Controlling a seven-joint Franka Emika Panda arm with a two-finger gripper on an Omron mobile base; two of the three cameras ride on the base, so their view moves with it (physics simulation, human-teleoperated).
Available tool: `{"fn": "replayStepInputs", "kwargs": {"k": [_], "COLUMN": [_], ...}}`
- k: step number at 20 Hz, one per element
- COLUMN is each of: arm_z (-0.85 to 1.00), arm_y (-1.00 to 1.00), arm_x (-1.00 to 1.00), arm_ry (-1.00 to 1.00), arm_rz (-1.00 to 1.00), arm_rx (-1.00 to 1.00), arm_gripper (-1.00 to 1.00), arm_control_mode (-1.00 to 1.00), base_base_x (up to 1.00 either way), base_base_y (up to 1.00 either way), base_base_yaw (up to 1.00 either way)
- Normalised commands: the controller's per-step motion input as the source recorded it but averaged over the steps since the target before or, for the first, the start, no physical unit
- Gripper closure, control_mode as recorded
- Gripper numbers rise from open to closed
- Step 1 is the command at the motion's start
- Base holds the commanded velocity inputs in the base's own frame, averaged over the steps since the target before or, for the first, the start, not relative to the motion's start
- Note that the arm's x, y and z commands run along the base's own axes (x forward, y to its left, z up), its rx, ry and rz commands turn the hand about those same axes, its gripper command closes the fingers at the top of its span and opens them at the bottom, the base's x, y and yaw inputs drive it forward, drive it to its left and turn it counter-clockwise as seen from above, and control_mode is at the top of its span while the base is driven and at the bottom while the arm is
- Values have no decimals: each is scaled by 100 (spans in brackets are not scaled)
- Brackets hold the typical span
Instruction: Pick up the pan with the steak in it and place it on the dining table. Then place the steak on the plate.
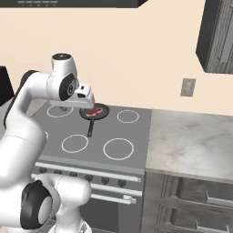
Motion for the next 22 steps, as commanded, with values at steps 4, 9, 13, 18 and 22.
{"fn": "replayStepInputs", "kwargs": {"k": [4,9,13,18,22], "arm_z": [-38,-40,-38,-36,-32], "arm_y": [0,-2,0,1,8], "arm_x": [8,20,35,50,61], "arm_ry": [-4,-1,-1,0,0], "arm_rz": [0,1,1,0,0], "arm_rx": [0,0,0,0,0], "arm_gripper": [-100,-100,-100,-100,-100], "arm_control_mode": [-100,-100,-100,-100,-100], "base_base_x": [0,0,0,0,0], "base_base_y": [0,0,0,0,0], "base_base_yaw": [0,0,0,0,0]}}
